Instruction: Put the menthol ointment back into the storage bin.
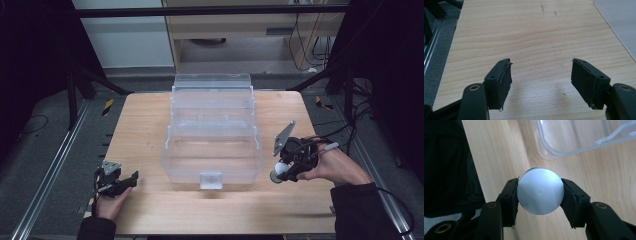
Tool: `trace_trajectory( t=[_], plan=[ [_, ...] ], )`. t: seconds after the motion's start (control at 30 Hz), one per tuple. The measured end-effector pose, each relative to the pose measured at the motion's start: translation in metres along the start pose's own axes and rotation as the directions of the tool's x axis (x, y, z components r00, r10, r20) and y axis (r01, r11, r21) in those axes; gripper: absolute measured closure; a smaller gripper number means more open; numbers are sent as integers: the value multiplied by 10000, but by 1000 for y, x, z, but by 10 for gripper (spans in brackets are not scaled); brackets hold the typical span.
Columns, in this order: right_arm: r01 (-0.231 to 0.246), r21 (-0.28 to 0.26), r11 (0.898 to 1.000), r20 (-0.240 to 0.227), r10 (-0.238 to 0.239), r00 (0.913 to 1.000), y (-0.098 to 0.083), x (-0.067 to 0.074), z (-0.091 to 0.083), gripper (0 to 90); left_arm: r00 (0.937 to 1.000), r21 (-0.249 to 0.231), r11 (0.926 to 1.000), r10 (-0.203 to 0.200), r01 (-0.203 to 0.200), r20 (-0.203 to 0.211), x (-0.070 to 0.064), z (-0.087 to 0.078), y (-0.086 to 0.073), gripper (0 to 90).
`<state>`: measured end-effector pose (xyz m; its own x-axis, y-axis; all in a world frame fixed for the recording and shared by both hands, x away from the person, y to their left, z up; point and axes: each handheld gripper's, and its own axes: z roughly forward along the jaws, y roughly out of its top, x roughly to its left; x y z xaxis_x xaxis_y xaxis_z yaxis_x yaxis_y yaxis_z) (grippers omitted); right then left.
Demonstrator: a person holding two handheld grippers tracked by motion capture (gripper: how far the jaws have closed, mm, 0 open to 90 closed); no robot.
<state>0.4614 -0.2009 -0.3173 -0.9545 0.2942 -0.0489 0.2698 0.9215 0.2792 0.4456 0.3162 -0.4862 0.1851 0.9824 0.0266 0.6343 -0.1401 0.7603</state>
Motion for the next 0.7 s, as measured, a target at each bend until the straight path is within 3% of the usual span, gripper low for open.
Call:
trace_trajectory(
  t=[0.43, 0.7],
  plan=[
    [106, -389, 9992, 204, -98, 9997, 20, -9, -17, 505, 10000, 43, 10000, 42, -42, 20, 0, 0, 0, 320],
    [167, -487, 9987, 165, -159, 9997, 34, -17, -15, 505, 10000, 35, 10000, 16, -16, 27, 0, 0, 0, 320]
  ],
)
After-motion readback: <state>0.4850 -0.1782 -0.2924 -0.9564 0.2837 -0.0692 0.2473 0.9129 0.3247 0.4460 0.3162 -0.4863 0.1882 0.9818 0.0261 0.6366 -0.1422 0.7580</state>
